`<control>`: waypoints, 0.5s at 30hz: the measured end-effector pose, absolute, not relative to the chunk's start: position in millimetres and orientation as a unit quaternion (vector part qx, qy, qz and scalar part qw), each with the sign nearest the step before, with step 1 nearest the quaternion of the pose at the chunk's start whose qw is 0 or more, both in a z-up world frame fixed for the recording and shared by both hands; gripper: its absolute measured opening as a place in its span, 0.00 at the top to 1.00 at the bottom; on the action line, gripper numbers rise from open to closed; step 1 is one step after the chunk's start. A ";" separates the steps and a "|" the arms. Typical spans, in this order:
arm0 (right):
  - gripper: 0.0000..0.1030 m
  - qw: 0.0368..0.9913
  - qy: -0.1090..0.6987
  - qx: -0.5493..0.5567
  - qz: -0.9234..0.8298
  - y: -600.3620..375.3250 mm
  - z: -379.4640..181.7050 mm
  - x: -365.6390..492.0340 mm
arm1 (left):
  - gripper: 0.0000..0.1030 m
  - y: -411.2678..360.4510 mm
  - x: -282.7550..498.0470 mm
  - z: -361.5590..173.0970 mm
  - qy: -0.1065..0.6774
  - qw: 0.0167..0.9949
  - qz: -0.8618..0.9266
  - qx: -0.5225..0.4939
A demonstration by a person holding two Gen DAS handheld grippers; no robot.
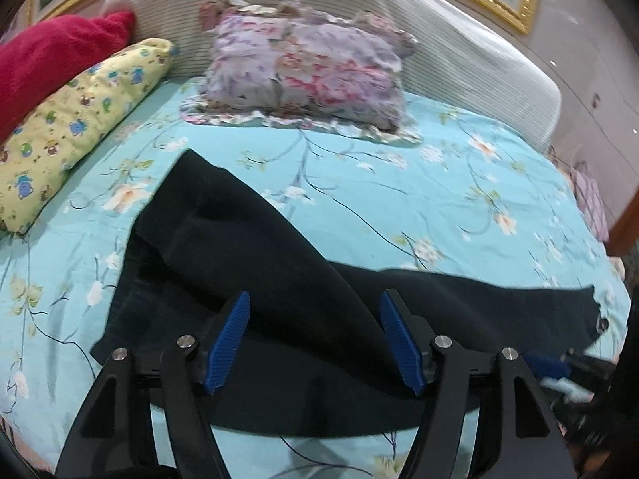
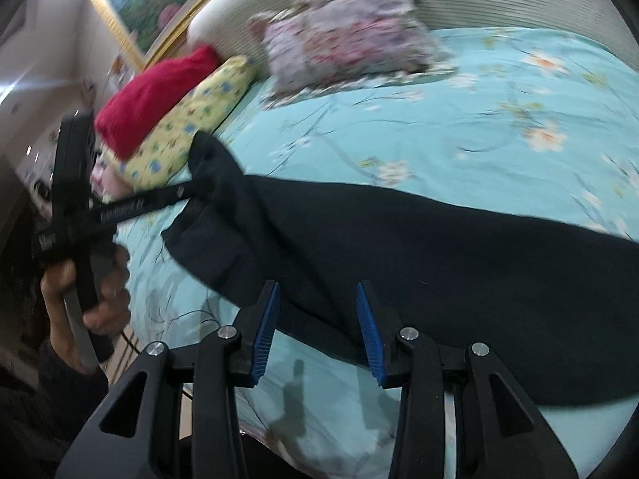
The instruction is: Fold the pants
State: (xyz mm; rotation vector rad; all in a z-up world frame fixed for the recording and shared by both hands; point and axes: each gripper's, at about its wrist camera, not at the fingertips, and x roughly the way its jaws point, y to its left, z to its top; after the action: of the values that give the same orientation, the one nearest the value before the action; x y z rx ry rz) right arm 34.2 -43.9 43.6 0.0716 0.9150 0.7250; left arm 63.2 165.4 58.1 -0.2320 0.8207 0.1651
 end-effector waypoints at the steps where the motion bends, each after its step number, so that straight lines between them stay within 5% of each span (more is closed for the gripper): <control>1: 0.60 0.830 0.431 0.020 0.352 -32.1 42.4 36.0 | 0.33 168.1 66.7 58.5 0.399 0.906 0.088 -0.113; 7: 0.60 0.813 0.436 -0.040 0.385 15.8 32.1 47.0 | 0.33 187.2 89.3 51.2 0.422 0.886 0.131 -0.137; 11: 0.47 0.801 0.439 -0.073 0.400 36.7 21.8 49.4 | 0.33 198.8 99.3 46.2 0.435 0.874 0.146 -0.158; 15: 0.47 0.793 0.443 -0.102 0.405 52.8 8.9 54.7 | 0.31 202.2 110.2 44.4 0.445 0.866 0.160 -0.162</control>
State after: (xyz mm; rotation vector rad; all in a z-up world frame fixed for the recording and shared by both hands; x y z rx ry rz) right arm 54.7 52.8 8.9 -0.2192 0.9527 0.8708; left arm 110.2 202.2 44.4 -0.3398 0.9319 0.3344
